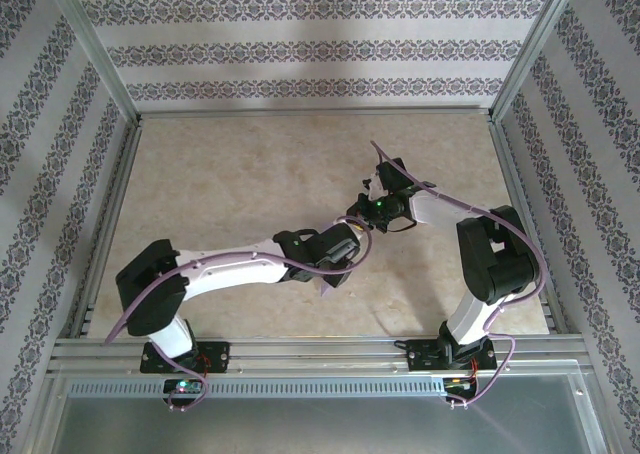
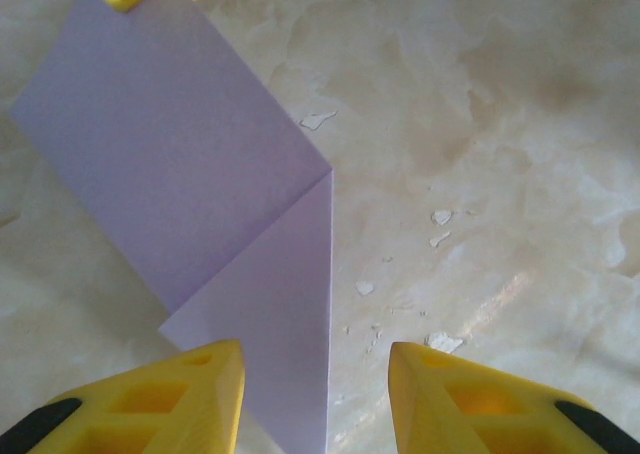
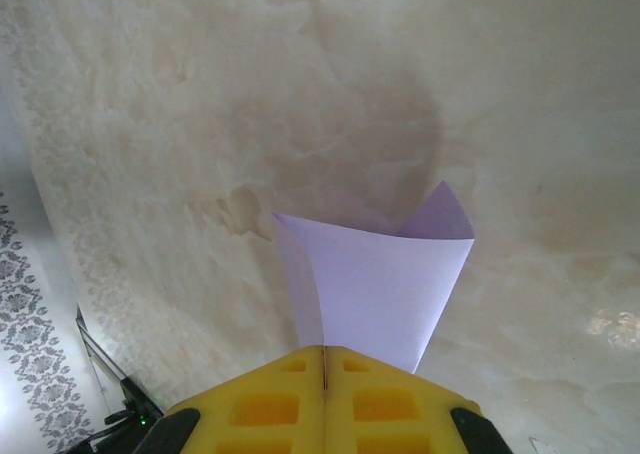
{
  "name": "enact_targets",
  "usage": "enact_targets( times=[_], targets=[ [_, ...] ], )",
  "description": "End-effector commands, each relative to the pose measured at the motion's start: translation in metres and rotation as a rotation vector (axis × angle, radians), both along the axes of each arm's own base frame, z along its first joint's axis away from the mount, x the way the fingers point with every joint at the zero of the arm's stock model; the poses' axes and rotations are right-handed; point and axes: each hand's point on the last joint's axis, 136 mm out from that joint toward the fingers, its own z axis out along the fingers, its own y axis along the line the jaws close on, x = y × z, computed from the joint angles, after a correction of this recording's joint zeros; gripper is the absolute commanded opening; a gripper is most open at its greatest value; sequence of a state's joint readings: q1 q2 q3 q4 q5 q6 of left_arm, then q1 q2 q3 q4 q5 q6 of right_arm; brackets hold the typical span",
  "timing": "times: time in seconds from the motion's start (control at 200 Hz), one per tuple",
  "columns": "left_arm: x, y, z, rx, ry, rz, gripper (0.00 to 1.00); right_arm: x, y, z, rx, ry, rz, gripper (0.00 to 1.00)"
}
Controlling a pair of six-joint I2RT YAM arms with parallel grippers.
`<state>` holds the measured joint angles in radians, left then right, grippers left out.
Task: Fold a paper plane with a square sheet of paper (fold left side to right side)
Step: Fold the wing for the fifth time at the center of the table.
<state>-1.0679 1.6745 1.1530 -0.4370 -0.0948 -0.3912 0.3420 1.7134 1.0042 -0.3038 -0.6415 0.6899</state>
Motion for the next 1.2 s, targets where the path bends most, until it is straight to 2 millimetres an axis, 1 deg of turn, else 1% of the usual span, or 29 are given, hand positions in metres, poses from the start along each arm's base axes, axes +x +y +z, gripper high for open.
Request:
enact_targets(
  times=[0.0,0.135,0.215,0.33,0.445,0.585,0.785,1.194],
  targets=[
    [0.0,-0.003,-0.001,0.086,-0.034,-0.025,0.43,0.006,-0.004,0.002,-0.013,0.006,-0.032,0.0],
    [-0.001,-0.003,-0.012,0.163,-0.036,-0.026,0.43,0.006,-0.005,0.001,-0.019,0.005,-0.037,0.0],
    [0.001,0.003,-0.019,0.203,-0.036,-0.009,0.43,0.006,-0.006,-0.001,-0.022,0.006,-0.04,0.0],
    [0.005,0.011,-0.023,0.248,-0.053,0.028,0.43,0.006,-0.006,-0.003,-0.026,0.006,-0.044,0.0],
    [0.005,0.01,-0.027,0.244,-0.046,0.033,0.41,0.006,-0.006,-0.005,-0.028,0.009,-0.046,0.0],
    [0.005,0.009,-0.035,0.245,-0.039,0.038,0.36,0.005,-0.006,-0.007,-0.029,0.013,-0.049,0.0],
    [0.005,0.008,-0.045,0.242,-0.03,0.045,0.31,0.005,-0.006,-0.008,-0.031,0.014,-0.048,0.0],
    [0.005,0.012,-0.056,0.278,-0.028,0.052,0.3,0.003,-0.007,-0.012,-0.032,0.021,-0.049,0.0]
  ],
)
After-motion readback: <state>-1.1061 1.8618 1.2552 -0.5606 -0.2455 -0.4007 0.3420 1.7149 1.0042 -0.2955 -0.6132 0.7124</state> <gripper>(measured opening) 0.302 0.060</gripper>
